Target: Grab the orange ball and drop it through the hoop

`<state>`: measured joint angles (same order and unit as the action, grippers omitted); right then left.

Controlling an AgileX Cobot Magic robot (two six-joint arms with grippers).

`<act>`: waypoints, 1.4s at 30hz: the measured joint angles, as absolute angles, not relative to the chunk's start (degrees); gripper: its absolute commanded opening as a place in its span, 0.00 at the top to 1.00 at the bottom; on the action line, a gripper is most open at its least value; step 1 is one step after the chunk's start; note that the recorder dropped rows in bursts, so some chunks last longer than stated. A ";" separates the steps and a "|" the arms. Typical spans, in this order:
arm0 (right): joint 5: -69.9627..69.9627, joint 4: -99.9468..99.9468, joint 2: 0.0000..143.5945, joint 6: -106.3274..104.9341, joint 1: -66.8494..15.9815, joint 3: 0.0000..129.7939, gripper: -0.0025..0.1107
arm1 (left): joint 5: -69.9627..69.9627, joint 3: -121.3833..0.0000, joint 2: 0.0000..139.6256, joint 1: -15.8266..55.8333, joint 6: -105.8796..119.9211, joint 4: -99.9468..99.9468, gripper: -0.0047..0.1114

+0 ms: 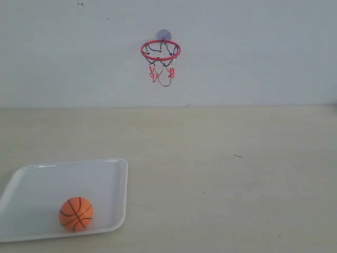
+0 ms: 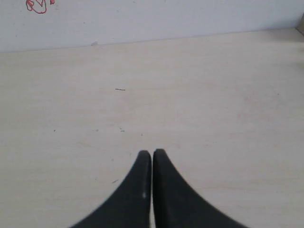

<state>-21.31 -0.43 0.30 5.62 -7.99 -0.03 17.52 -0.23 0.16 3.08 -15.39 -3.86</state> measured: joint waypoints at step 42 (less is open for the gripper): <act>-21.31 -0.43 0.30 5.62 -7.99 -0.03 0.98 | 40.93 -33.36 55.10 2.98 9.24 22.00 0.82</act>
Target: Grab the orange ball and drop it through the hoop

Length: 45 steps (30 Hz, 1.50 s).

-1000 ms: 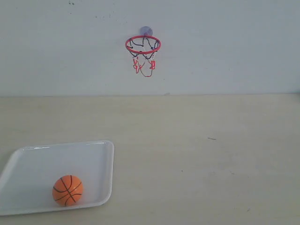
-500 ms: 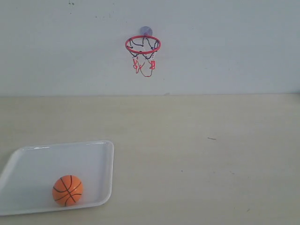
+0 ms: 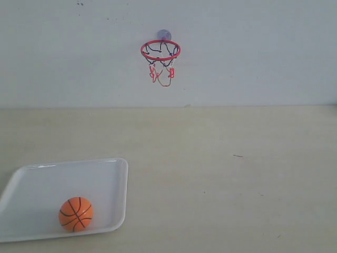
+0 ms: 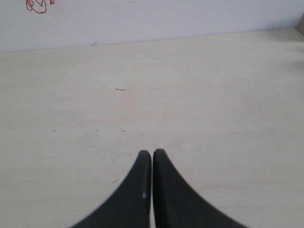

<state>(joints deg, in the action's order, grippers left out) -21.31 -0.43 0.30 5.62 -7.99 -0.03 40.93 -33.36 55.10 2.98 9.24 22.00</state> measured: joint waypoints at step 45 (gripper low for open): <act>-21.31 -0.43 0.30 5.62 -7.99 -0.03 0.98 | 36.31 -54.60 103.16 16.84 15.10 18.93 0.58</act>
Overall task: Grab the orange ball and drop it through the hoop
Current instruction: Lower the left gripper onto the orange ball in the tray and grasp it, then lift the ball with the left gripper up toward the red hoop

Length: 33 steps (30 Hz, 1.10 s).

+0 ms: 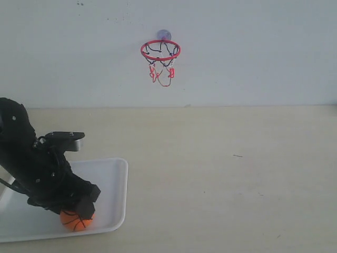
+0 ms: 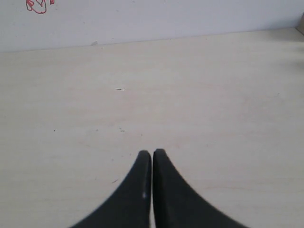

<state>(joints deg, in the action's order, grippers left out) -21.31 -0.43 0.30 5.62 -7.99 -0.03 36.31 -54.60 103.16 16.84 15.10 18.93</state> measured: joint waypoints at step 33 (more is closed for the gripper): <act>-21.31 -0.43 0.30 5.62 -7.99 -0.03 0.98 | 48.35 -113.46 119.79 11.40 26.20 24.41 0.92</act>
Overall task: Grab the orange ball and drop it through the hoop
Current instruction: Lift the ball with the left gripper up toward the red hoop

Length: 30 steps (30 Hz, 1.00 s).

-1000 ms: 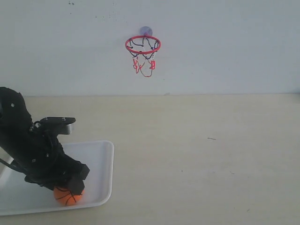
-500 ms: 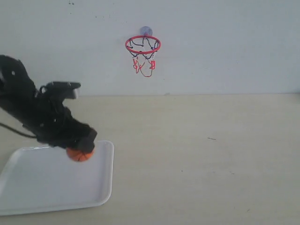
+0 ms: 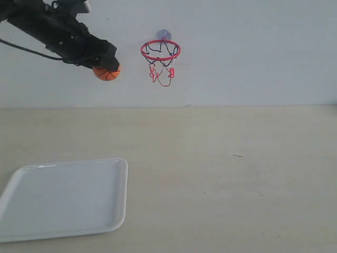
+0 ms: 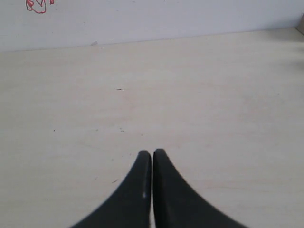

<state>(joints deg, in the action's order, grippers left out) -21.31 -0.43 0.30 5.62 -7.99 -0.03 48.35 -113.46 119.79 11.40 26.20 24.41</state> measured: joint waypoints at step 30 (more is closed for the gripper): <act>-21.31 -0.43 0.30 5.62 -7.99 -0.03 0.98 | 42.10 -155.82 150.86 11.73 45.13 65.29 0.92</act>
<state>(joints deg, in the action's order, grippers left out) -21.31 -0.43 0.30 5.62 -7.99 -0.03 42.10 -155.82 150.86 11.73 45.13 65.29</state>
